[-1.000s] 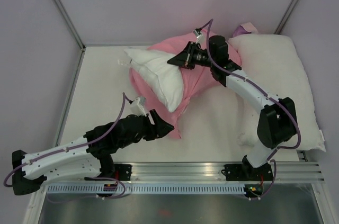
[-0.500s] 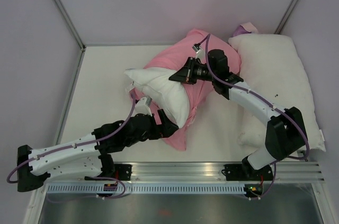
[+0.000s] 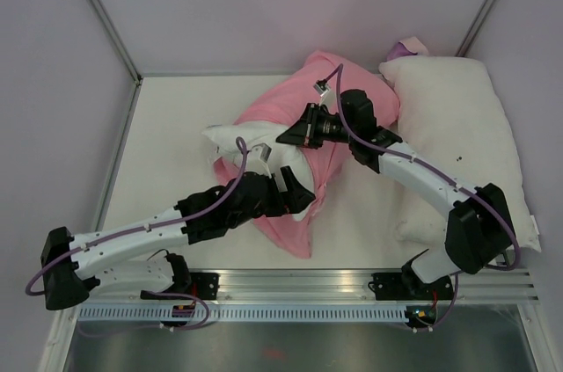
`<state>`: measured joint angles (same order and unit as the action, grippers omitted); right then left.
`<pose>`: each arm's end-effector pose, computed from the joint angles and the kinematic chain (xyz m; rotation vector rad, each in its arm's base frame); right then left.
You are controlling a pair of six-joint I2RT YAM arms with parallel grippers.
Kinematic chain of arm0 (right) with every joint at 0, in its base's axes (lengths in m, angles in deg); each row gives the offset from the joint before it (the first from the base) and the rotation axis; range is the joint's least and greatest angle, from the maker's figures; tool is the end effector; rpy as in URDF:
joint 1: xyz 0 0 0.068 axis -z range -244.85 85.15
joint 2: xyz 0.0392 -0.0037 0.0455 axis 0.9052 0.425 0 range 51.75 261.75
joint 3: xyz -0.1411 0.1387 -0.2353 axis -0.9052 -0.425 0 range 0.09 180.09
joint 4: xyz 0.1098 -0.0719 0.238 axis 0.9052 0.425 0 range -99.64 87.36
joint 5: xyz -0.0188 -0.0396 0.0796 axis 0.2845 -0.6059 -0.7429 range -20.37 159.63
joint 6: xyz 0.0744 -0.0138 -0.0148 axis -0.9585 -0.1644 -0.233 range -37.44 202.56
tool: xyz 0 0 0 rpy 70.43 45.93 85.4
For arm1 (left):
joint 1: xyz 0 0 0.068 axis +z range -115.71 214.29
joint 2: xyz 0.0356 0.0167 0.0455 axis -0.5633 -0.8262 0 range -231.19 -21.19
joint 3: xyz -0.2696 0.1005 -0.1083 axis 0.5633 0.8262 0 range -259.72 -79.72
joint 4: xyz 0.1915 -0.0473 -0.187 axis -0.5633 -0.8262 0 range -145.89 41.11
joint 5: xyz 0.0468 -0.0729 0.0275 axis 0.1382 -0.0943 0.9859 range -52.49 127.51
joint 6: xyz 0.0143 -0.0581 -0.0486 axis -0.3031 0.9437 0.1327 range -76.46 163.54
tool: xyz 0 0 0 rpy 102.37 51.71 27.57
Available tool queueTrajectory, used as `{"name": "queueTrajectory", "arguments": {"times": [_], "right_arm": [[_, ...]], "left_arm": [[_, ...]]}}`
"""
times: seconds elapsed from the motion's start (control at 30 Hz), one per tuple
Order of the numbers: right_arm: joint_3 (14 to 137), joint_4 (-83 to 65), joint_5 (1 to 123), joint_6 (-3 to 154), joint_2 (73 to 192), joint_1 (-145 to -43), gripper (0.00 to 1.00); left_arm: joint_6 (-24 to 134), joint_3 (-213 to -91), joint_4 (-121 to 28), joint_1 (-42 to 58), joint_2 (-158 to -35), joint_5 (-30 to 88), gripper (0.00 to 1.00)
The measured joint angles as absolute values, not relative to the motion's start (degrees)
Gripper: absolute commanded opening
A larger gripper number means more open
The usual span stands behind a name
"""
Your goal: Remove the pillowcase from the pillow
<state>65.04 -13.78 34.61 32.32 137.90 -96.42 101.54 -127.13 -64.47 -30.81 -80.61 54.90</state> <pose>0.3060 0.2323 0.3383 -0.1404 2.1175 1.4930 0.1237 -0.2199 0.3137 -0.0667 2.1901 -1.0035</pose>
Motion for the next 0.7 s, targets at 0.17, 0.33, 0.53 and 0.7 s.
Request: {"name": "queueTrajectory", "arguments": {"times": [0.17,0.33,0.53,0.7], "right_arm": [[65.0,-12.1,35.7,32.5,135.9,-97.1,0.0],[65.0,-10.8,36.2,32.9,135.4,-97.4,0.0],[64.6,-8.6,37.3,34.0,133.1,-97.4,0.16],[66.2,0.6,44.4,41.6,129.2,-98.0,0.82]], "left_arm": [[101.5,-127.9,-63.7,-29.2,-84.6,52.4,1.0],[101.5,-129.7,-64.1,-28.7,-87.3,51.7,0.79],[98.8,-131.4,-65.7,-26.0,-89.4,50.3,0.02],[97.6,-131.8,-67.0,-23.8,-89.0,49.3,0.02]]}}
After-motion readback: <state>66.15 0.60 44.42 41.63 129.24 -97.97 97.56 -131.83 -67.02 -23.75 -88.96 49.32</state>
